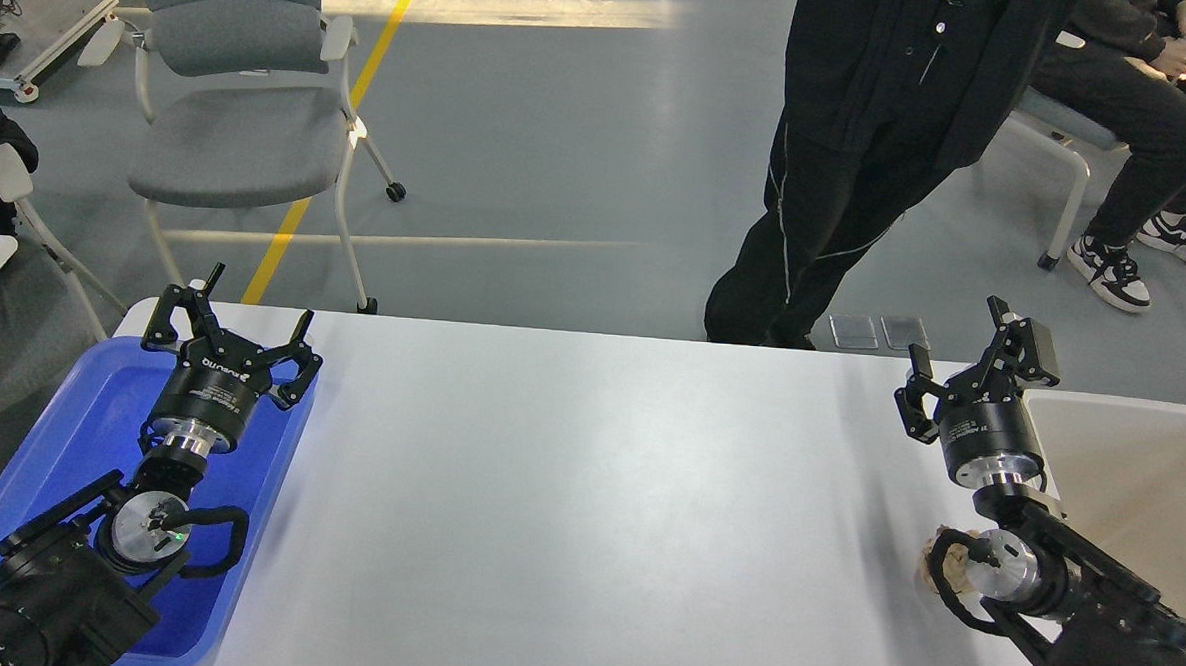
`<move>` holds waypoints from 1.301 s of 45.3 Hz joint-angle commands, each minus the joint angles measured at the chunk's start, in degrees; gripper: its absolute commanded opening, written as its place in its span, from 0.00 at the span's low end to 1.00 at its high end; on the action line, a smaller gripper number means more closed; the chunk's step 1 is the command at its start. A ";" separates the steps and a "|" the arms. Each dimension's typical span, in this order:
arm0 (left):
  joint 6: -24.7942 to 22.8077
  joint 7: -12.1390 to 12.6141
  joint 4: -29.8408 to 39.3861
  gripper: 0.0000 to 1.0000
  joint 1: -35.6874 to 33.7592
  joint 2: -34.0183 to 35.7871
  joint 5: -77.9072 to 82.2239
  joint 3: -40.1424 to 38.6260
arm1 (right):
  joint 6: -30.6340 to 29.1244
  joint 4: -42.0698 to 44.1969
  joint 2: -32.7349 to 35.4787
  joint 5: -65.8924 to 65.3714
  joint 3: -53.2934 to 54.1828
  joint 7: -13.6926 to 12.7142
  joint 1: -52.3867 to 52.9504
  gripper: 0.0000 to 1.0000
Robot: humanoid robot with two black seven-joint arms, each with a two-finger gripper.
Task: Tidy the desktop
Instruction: 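Raise the right gripper up and away from the crumpled paper ball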
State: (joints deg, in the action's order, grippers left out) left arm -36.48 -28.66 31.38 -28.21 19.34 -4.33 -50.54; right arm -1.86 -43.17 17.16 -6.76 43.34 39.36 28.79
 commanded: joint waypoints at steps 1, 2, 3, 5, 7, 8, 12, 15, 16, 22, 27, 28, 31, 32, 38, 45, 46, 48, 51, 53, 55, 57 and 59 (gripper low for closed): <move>0.00 0.09 0.00 1.00 0.00 0.00 -0.06 0.00 | 0.01 0.02 0.07 0.00 -0.01 0.02 -0.14 1.00; 0.09 0.18 0.00 1.00 -0.09 0.00 -0.06 0.09 | 0.01 0.02 0.07 0.00 -0.01 0.02 -0.14 1.00; 0.09 0.18 0.00 1.00 -0.09 0.00 -0.06 0.09 | 0.01 0.02 0.07 0.00 -0.01 -0.07 -0.05 1.00; 0.09 0.10 0.00 1.00 -0.09 0.00 -0.06 0.00 | 0.01 0.02 -0.02 0.00 -0.01 0.02 -0.05 1.00; 0.09 0.01 0.00 1.00 0.00 0.00 -0.06 0.00 | 0.01 0.02 -0.10 0.00 -0.01 0.02 0.04 1.00; 0.09 0.01 0.00 1.00 0.00 0.00 -0.06 0.00 | 0.01 0.02 -0.10 0.00 -0.01 0.02 0.04 1.00; 0.09 0.01 0.00 1.00 0.00 0.00 -0.06 0.00 | 0.01 0.02 -0.02 0.00 0.08 -0.07 0.21 1.00; 0.09 0.01 0.00 1.00 0.00 0.00 0.03 0.00 | 0.10 0.02 0.07 0.00 -0.01 -0.07 0.30 1.00; 0.09 0.01 0.00 1.00 0.00 0.00 0.03 0.00 | 0.10 0.02 0.07 0.00 -0.01 -0.07 0.30 1.00; 0.09 0.01 0.00 1.00 0.00 0.00 -0.06 0.00 | -0.43 -0.69 0.33 0.17 0.08 -0.07 -0.14 1.00; 0.09 0.01 0.00 1.00 0.00 0.00 -0.06 0.00 | -0.51 -0.69 0.42 0.17 0.08 0.02 -0.58 1.00; 0.09 0.01 0.00 1.00 0.00 0.00 0.03 0.00 | -0.51 -0.60 0.42 0.17 0.08 0.02 -0.67 1.00; 0.09 0.01 0.00 1.00 0.00 0.00 0.03 0.00 | -0.43 -0.60 0.42 0.17 0.25 0.02 -0.93 1.00; 0.09 0.01 -0.09 1.00 0.00 0.00 -0.06 0.00 | -0.34 -0.60 0.42 0.17 0.17 0.10 -1.02 1.00; 0.09 0.01 0.00 1.00 0.00 0.00 -0.06 0.00 | -0.34 -0.69 0.42 0.17 0.61 0.19 -1.11 1.00; 0.09 0.01 0.00 1.00 0.00 0.00 -0.06 0.00 | -0.43 -0.69 0.60 0.44 0.87 -0.60 -0.58 1.00; 0.09 0.01 0.00 1.00 -0.09 0.00 -0.06 0.00 | -0.51 -0.77 0.77 0.52 0.87 -0.68 -0.49 1.00; 0.09 0.01 0.00 1.00 0.00 0.00 -0.06 0.00 | -0.60 -0.86 1.04 0.52 0.52 -1.21 -0.40 1.00; 0.09 0.01 0.00 1.00 0.00 0.00 -0.06 0.00 | -0.60 -0.78 1.48 0.52 0.34 -3.23 -0.40 1.00; 0.18 0.01 -0.09 1.00 0.00 0.00 -0.06 0.00 | -0.52 -0.78 1.48 0.52 0.52 -4.37 -0.58 1.00; 0.26 0.01 -0.09 1.00 0.00 0.00 -0.06 0.00 | -0.51 -0.86 1.74 0.61 1.04 -5.34 -0.93 1.00; 0.26 0.01 0.00 1.00 0.00 0.00 -0.06 0.00 | -0.43 -0.95 1.92 0.87 1.13 -6.22 -1.02 1.00; 0.26 0.01 -0.09 1.00 0.00 0.00 0.03 0.00 | -0.43 -1.39 2.09 1.49 1.13 -6.66 -1.11 1.00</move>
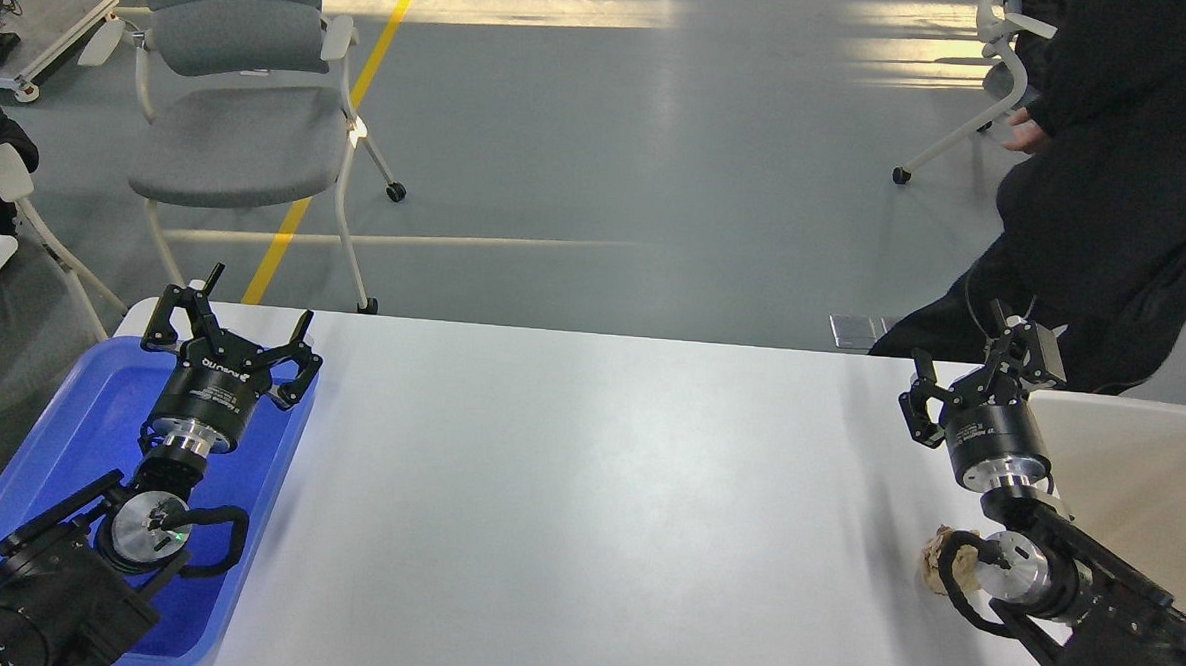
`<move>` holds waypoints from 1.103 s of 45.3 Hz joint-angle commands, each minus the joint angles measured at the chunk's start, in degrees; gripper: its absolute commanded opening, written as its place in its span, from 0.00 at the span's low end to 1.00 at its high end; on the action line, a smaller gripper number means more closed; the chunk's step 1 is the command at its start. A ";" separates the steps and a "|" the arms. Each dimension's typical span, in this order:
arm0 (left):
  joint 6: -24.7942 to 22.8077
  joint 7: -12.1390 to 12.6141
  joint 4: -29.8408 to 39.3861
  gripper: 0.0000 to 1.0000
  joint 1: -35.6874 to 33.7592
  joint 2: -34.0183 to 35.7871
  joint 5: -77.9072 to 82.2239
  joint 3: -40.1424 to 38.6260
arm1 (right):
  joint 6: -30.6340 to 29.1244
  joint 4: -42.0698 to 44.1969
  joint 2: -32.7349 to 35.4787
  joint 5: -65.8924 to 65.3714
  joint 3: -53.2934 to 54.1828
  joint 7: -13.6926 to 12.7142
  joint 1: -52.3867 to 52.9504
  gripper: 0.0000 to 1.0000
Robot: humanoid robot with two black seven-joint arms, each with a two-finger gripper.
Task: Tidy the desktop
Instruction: 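Raise the right gripper up and away from the crumpled paper ball, then lower the open right gripper down onto the crumpled paper ball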
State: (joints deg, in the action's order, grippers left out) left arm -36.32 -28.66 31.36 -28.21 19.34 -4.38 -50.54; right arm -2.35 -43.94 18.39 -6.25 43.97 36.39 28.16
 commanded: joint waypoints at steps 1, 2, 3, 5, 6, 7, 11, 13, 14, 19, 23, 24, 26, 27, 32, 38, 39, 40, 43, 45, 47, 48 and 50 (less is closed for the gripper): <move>0.11 0.00 0.01 1.00 0.00 0.00 0.07 0.00 | 0.15 -1.05 1.12 1.50 0.50 -4.04 -0.47 1.00; 0.02 0.00 -0.07 1.00 0.00 0.00 0.07 0.00 | 0.15 -1.41 1.47 2.20 0.59 -4.40 -0.47 1.00; 0.02 0.00 0.01 1.00 0.00 0.00 0.07 0.00 | 0.15 -1.76 1.91 2.99 0.59 -4.92 -0.47 1.00; 0.02 0.00 0.01 1.00 0.00 0.00 0.07 0.00 | 0.15 -2.37 2.88 4.58 0.50 -5.89 -0.38 1.00; 0.02 0.00 -0.07 1.00 0.00 0.00 0.07 0.00 | 0.15 -2.90 3.31 5.02 0.59 -6.07 -0.38 1.00; 0.02 0.00 -0.08 1.00 0.00 0.00 0.07 0.00 | 0.33 -3.77 3.93 5.28 0.59 -6.16 -0.38 1.00; 0.02 0.00 0.01 1.00 0.00 0.00 0.07 0.00 | 0.68 -7.82 7.09 5.29 0.68 -6.07 -0.38 1.00; -0.07 0.00 0.01 1.00 -0.09 0.00 0.07 0.00 | 0.59 -10.10 9.46 5.29 0.42 -6.07 -0.47 1.00; -0.07 0.00 -0.07 1.00 -0.09 0.00 0.07 0.00 | 0.59 -11.15 10.52 5.29 0.33 -6.07 -0.56 1.00; -0.16 0.00 0.01 1.00 -0.09 0.00 0.07 0.00 | 0.16 -14.85 14.83 5.29 0.24 -6.24 -1.00 1.00; -0.24 0.00 0.01 1.00 -0.09 0.00 0.07 0.00 | -0.81 -15.82 17.11 5.37 -0.29 -7.29 -1.17 1.00; -0.16 0.00 0.01 1.00 0.00 0.00 0.07 0.00 | -1.77 -16.08 17.64 5.37 -0.55 -8.17 -1.17 1.00; -0.16 0.00 0.01 1.00 -0.09 0.00 0.07 0.00 | -5.54 -16.00 18.78 5.37 -0.64 -11.24 -1.44 1.00; -0.16 0.00 0.01 1.00 -0.09 0.00 0.07 0.00 | -7.91 -15.91 19.40 5.37 -0.47 -13.08 -1.79 1.00; -0.16 0.00 0.01 1.00 0.00 0.00 0.07 0.00 | -17.59 -15.91 22.12 5.02 -0.55 -16.61 -2.50 1.00; -0.16 0.00 0.01 1.00 0.00 0.00 0.07 0.00 | -17.42 -16.26 25.46 -0.14 -2.48 -16.88 -2.14 1.00; -0.16 0.00 0.01 1.00 0.00 0.00 0.07 0.00 | -17.25 -16.35 26.42 -2.51 -3.18 -16.79 -1.97 1.00; -0.16 0.00 0.01 1.00 -0.09 0.00 0.07 0.00 | -17.07 -16.44 27.22 -5.32 -3.89 -16.79 -1.88 1.00; -0.16 0.00 0.01 1.00 -0.09 0.00 0.07 0.00 | -16.63 -16.61 28.89 -12.62 -5.56 -17.05 -1.44 1.00; -0.16 0.00 0.01 1.00 0.00 0.00 0.07 0.00 | -17.24 -16.70 29.86 -16.49 -6.70 -17.14 -1.00 1.00; -0.16 0.00 0.01 1.00 0.00 0.00 0.07 0.00 | -17.86 -17.05 31.43 -20.01 -8.45 -17.23 -0.48 1.00; -0.16 0.00 -0.07 1.00 0.00 0.00 0.07 0.00 | -18.30 -17.14 32.40 -21.51 -9.42 -17.23 -0.12 1.00; -0.16 0.00 0.01 1.00 -0.09 0.00 0.07 0.00 | -19.18 -17.32 34.07 -23.10 -11.35 -17.23 1.10 1.00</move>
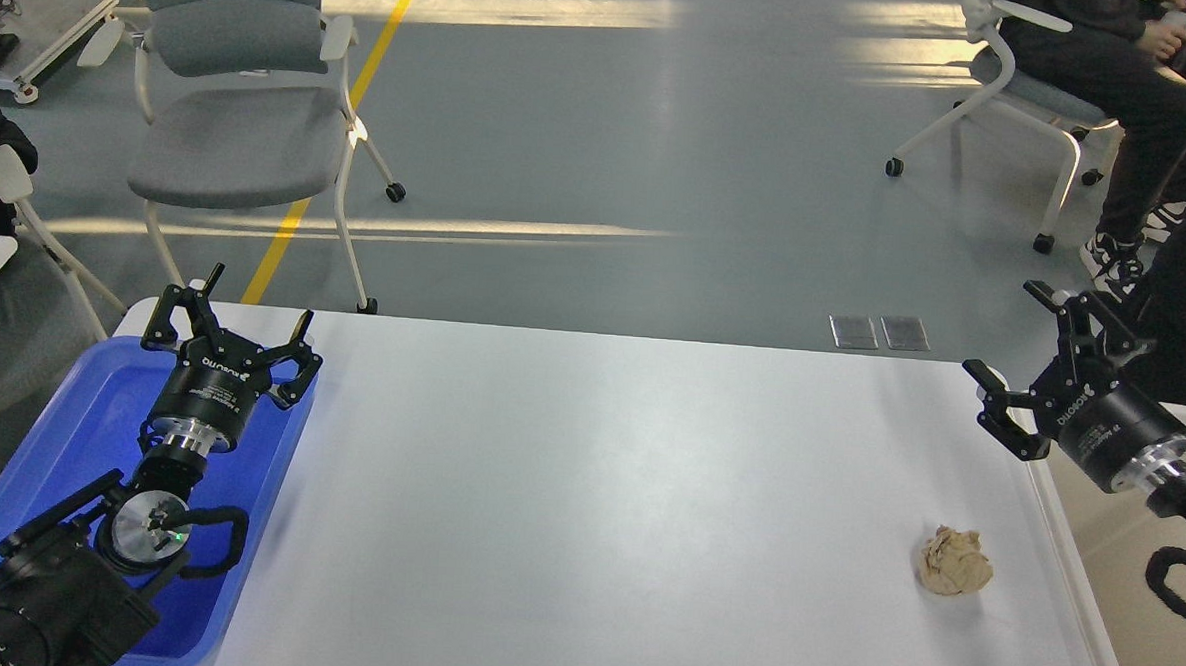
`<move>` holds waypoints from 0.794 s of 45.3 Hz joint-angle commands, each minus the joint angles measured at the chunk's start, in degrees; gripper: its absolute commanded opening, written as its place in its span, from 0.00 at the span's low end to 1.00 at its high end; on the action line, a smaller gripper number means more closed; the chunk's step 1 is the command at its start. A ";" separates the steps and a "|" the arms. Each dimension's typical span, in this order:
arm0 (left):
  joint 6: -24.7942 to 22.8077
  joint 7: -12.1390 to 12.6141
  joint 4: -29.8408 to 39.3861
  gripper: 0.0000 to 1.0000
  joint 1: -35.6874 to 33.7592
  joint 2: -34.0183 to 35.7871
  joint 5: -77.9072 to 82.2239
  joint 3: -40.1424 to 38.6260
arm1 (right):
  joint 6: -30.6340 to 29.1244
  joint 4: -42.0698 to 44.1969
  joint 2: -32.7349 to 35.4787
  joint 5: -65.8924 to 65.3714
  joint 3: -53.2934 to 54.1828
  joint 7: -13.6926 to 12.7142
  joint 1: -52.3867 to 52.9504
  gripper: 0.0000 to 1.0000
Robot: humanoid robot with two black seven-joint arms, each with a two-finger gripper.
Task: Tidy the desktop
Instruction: 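Lower the open right gripper down onto the crumpled paper ball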
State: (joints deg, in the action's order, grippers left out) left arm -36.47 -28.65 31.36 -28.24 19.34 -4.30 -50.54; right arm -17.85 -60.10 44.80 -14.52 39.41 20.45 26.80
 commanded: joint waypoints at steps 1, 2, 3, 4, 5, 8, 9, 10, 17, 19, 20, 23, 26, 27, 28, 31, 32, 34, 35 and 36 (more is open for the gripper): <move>-0.01 0.00 0.01 1.00 -0.06 0.00 -0.01 0.00 | -3.95 -1.16 8.19 -15.53 -7.67 -1.29 3.33 1.00; -0.01 0.00 0.01 1.00 -0.06 0.00 -0.01 0.00 | -4.04 -1.16 8.63 -15.98 -8.55 -1.20 4.13 1.00; -0.01 0.00 0.01 1.00 -0.06 0.00 -0.01 0.00 | -3.95 -1.07 8.99 -16.33 -9.34 -1.20 5.09 1.00; -0.01 0.00 0.01 1.00 -0.06 0.00 -0.01 0.00 | -3.86 -0.98 9.34 -16.42 -10.04 -1.20 5.88 1.00; -0.01 0.00 0.01 1.00 -0.06 0.00 -0.01 0.00 | -3.86 -1.07 9.69 -16.51 -10.57 -1.20 6.59 1.00; -0.01 0.00 -0.07 1.00 -0.06 0.00 -0.01 0.00 | -4.21 -1.86 11.18 -17.56 -12.15 -1.11 8.35 1.00; -0.01 0.00 0.01 1.00 -0.06 0.00 -0.01 0.00 | -4.22 -2.56 12.06 -18.78 -12.94 -1.11 8.88 1.00; -0.10 0.00 0.01 1.00 -0.06 0.00 -0.01 0.00 | -4.30 -3.44 12.85 -20.71 -13.82 -1.20 9.32 1.00; -0.10 0.00 0.01 1.00 -0.06 0.00 -0.01 0.00 | -3.34 -10.99 15.14 -37.76 -18.66 -3.66 11.78 1.00; -0.10 0.00 -0.07 1.00 -0.06 0.00 -0.01 0.00 | -3.16 -12.75 15.67 -40.58 -19.10 -4.89 11.78 1.00; -0.10 0.00 0.01 1.00 -0.06 0.00 -0.01 0.00 | -3.16 -13.54 15.84 -41.90 -19.19 -5.42 11.78 1.00; -0.10 0.00 0.01 1.00 -0.06 0.00 -0.01 0.00 | -2.98 -14.87 15.85 -45.24 -19.72 -6.65 11.61 1.00; -0.18 0.00 0.01 1.00 0.02 0.00 -0.01 0.00 | -2.81 -15.66 15.85 -50.15 -20.42 -7.61 11.60 1.00; -0.10 0.00 0.01 1.00 -0.06 0.00 -0.01 0.00 | -2.81 -15.92 15.76 -51.91 -20.60 -8.05 11.60 1.00; -0.10 0.00 0.01 1.00 -0.06 0.00 -0.01 0.00 | -2.81 -16.19 15.76 -53.49 -20.86 -8.75 11.69 1.00; -0.10 0.00 0.01 1.00 -0.06 0.00 -0.01 0.00 | -2.81 -16.89 15.32 -56.84 -21.74 -10.95 11.87 1.00; -0.10 0.00 -0.07 1.00 -0.06 0.00 -0.01 0.00 | -2.81 -16.89 15.23 -57.72 -22.09 -11.57 12.13 1.00; -0.10 0.00 0.01 1.00 -0.06 0.00 -0.01 0.00 | -2.46 -16.81 15.06 -59.13 -22.62 -12.01 12.31 1.00; -0.10 0.00 -0.07 1.00 -0.06 0.00 -0.01 0.00 | -1.94 -16.80 14.97 -59.83 -22.97 -12.01 12.22 1.00; -0.10 0.00 0.01 1.00 -0.06 0.00 -0.01 0.00 | -1.15 -16.80 14.97 -60.97 -23.41 -12.01 12.13 1.00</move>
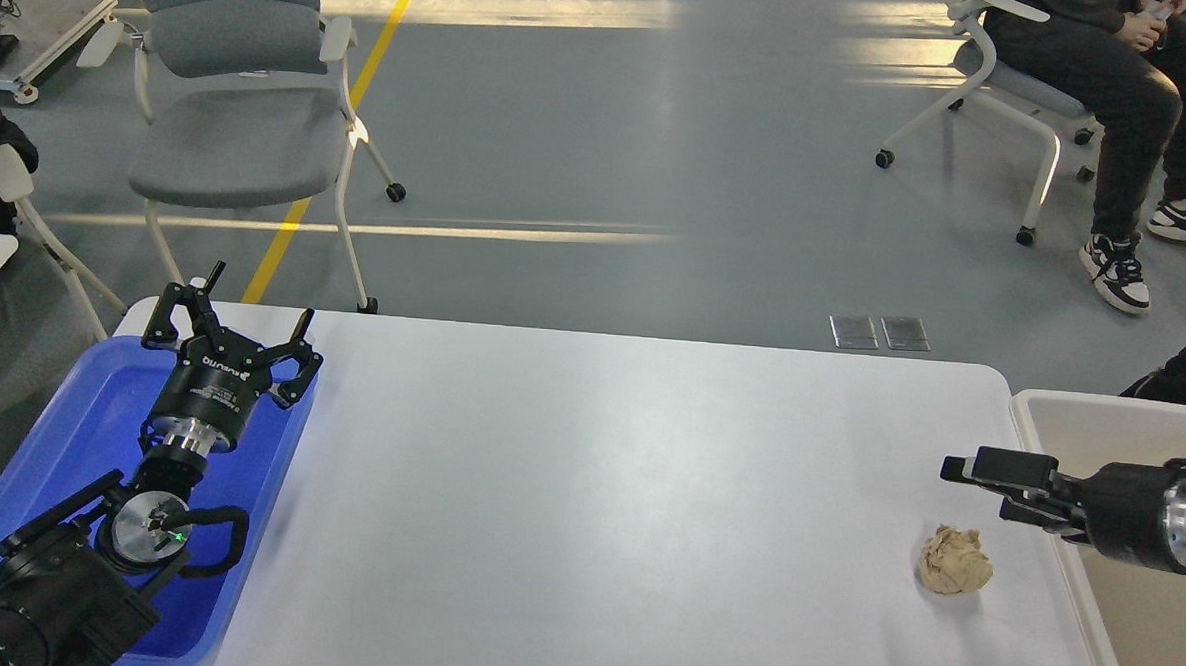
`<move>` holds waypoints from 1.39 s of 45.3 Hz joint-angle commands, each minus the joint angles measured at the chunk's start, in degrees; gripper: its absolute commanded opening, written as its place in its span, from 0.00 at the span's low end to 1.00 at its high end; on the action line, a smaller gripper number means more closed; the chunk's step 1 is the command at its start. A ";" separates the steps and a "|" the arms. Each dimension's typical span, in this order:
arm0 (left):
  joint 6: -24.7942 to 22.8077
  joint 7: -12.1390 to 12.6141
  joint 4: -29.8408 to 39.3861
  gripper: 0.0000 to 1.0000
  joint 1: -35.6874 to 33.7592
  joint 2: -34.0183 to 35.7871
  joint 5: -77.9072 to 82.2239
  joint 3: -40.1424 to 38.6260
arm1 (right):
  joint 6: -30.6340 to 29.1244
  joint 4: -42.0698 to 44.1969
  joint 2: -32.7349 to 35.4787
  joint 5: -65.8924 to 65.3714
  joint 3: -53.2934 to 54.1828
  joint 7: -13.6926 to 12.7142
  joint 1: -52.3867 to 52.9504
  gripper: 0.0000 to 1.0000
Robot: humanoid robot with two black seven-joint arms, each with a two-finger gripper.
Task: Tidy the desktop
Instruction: 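Lower the open right gripper down onto the crumpled paper ball, then close the right gripper around the crumpled paper ball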
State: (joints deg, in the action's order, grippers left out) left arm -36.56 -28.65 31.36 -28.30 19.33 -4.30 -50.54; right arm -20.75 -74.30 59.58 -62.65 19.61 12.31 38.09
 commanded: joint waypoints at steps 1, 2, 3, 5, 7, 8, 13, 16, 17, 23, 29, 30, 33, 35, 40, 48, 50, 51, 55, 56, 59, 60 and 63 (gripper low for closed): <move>0.00 0.00 0.01 1.00 0.00 0.00 0.00 0.00 | 2.81 -2.60 0.19 -14.33 -4.13 -3.87 0.67 1.00; 0.00 0.00 0.01 1.00 0.00 0.00 0.00 0.00 | 4.13 -2.69 0.10 -16.26 -4.75 -3.87 0.58 1.00; 0.00 0.00 0.01 1.00 0.00 0.00 0.00 0.00 | 5.62 -2.78 0.01 -18.63 -5.36 -3.87 0.67 1.00; 0.00 0.00 0.01 1.00 0.00 0.00 0.00 0.00 | 9.39 -2.69 -0.77 -24.25 -6.85 -3.78 0.93 1.00; -0.09 0.00 0.01 1.00 0.00 0.00 0.00 0.00 | 13.61 -2.17 -1.57 -28.12 -8.09 -3.87 0.93 1.00; -0.09 0.00 0.01 1.00 0.00 0.00 0.00 0.00 | 15.63 -1.73 -1.83 -29.01 -8.53 -3.87 0.93 1.00; -0.09 0.00 0.01 1.00 0.00 0.00 0.00 0.00 | 21.28 -0.58 -2.36 -28.58 -10.81 -3.78 0.05 1.00; -0.09 0.00 0.01 1.00 0.00 0.00 0.00 0.00 | 21.72 -1.19 -2.62 -28.06 -12.31 -3.69 -0.21 1.00; -0.09 0.00 0.01 1.00 0.00 0.00 0.08 0.00 | 21.72 -1.81 -2.54 -27.62 -12.57 -3.69 -0.38 1.00; -0.09 0.00 0.01 1.00 0.00 0.00 0.08 0.00 | 21.98 -3.04 -3.15 -27.09 -12.66 -3.69 -1.70 1.00; -0.09 0.00 0.01 1.00 0.00 0.00 0.09 0.09 | 23.65 2.57 -8.85 -26.82 -12.05 -3.87 -3.46 1.00; -0.09 0.00 0.01 1.00 0.00 0.00 0.09 0.09 | 24.26 3.89 -9.99 -26.82 -12.05 -3.87 -3.81 1.00; -0.09 0.00 0.01 1.00 0.00 0.00 0.00 0.09 | 25.67 6.88 -12.29 -26.74 -12.05 -3.87 -4.43 1.00; -0.09 0.00 0.01 1.00 0.00 0.00 0.09 0.09 | 25.85 7.76 -13.08 -26.65 -12.05 -3.78 -4.52 1.00; -0.18 0.00 0.01 1.00 0.00 0.00 0.08 0.09 | 26.29 10.40 -14.40 -24.81 -11.78 -3.78 -4.43 1.00; -0.09 0.00 0.01 1.00 0.00 0.00 0.09 0.09 | 27.17 15.41 -15.98 -23.75 -11.78 -3.61 -4.43 1.00; -0.09 0.00 0.01 1.00 0.00 0.00 0.09 0.09 | 28.22 16.38 -16.60 -23.66 -11.87 -3.52 -4.43 1.00; -0.18 0.00 0.01 1.00 0.00 0.00 0.00 0.09 | 28.75 16.90 -16.77 -23.66 -11.87 -3.60 -4.43 1.00; -0.18 0.00 0.01 1.00 0.09 0.00 0.00 0.00 | 30.24 18.05 -17.04 -23.57 -12.92 -3.52 -4.43 1.00; -0.09 0.00 0.01 1.00 0.00 0.00 0.00 0.09 | 30.24 18.05 -17.12 -23.57 -13.01 -3.52 -4.43 1.00; -0.09 0.00 0.01 1.00 0.09 0.00 0.00 0.00 | 30.33 18.05 -17.56 -23.57 -13.19 -3.52 -4.60 1.00; -0.18 0.00 0.01 1.00 0.00 0.00 0.00 0.09 | 30.33 18.05 -17.74 -23.57 -13.19 -3.52 -4.78 1.00; -0.09 0.00 0.01 1.00 0.09 0.00 0.00 0.09 | 30.33 18.14 -17.83 -23.57 -13.10 -3.52 -5.74 1.00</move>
State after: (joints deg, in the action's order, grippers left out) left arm -36.69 -28.65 31.38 -28.26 19.34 -4.28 -50.46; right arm 8.14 -58.43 43.32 -86.54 7.00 8.74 33.63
